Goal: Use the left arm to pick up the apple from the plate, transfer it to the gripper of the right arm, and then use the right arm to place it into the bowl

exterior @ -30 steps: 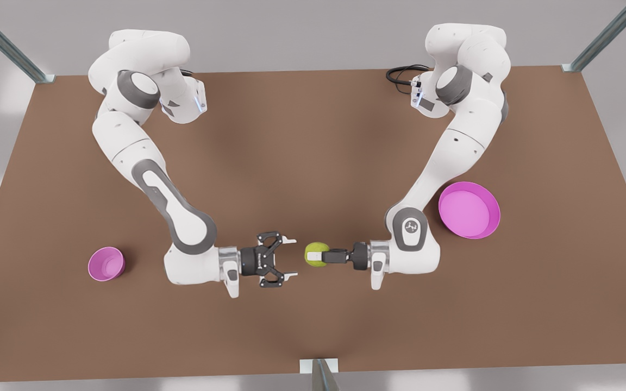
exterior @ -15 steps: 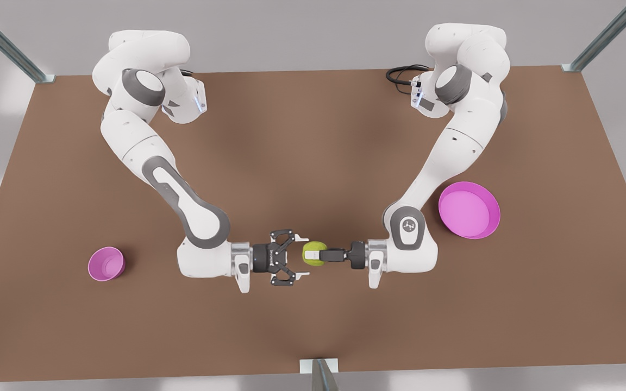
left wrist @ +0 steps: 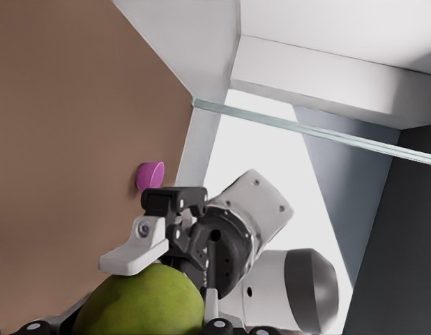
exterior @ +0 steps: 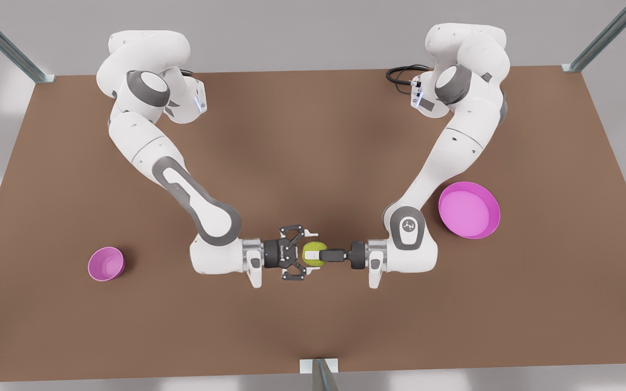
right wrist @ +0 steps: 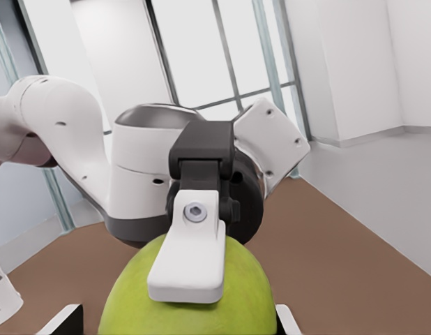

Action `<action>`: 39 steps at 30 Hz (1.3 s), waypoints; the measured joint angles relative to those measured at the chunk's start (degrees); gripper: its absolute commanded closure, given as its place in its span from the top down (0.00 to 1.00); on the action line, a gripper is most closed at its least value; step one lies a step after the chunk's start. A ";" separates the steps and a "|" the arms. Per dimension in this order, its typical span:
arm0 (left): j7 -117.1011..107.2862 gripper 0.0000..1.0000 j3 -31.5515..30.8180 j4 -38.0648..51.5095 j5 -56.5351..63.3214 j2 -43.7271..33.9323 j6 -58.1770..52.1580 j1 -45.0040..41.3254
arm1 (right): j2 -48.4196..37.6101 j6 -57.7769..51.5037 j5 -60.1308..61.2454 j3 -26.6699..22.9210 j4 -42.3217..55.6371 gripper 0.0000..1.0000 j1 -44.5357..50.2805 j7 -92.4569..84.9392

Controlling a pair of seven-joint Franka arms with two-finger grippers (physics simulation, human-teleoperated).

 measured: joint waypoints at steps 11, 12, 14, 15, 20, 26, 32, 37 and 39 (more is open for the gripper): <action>0.31 0.68 -0.01 -0.01 0.01 0.17 0.15 -0.09 | 0.28 0.88 0.00 -0.01 0.51 0.75 0.72 -1.01; 0.33 0.68 -0.01 -0.01 0.02 0.17 0.16 -0.10 | 0.28 0.83 -0.02 -0.02 0.53 0.61 0.71 -1.05; 0.38 0.68 -0.01 0.00 0.01 0.10 0.17 -0.09 | 0.25 0.82 -0.05 -0.02 0.52 0.52 0.74 -1.16; 0.39 0.68 0.00 0.00 0.01 0.06 0.17 -0.09 | 0.23 0.82 -0.07 -0.01 0.55 0.50 0.72 -1.20; 1.02 1.00 0.00 -0.01 -0.66 0.00 0.08 -0.01 | 0.19 0.81 -0.13 -0.01 0.77 0.50 0.69 -1.37; 1.21 1.00 0.00 0.00 -0.38 -0.35 -0.14 0.65 | -0.91 -2.11 -5.73 -0.38 -1.23 0.50 -6.24 -1.46; -0.06 1.00 -0.55 -0.17 8.51 -3.44 -5.74 9.36 | -2.47 -17.49 -31.65 -0.51 -2.55 0.50 -23.17 -1.46; -3.00 1.00 -1.51 -0.01 51.43 -19.37 -28.57 19.11 | -7.33 -26.65 -59.18 -0.45 -4.91 0.51 -30.63 -1.52; -4.02 1.00 0.04 -1.68 62.75 -24.44 -34.74 19.78 | -9.07 -27.43 -69.70 -0.55 -5.85 0.52 -31.73 -1.44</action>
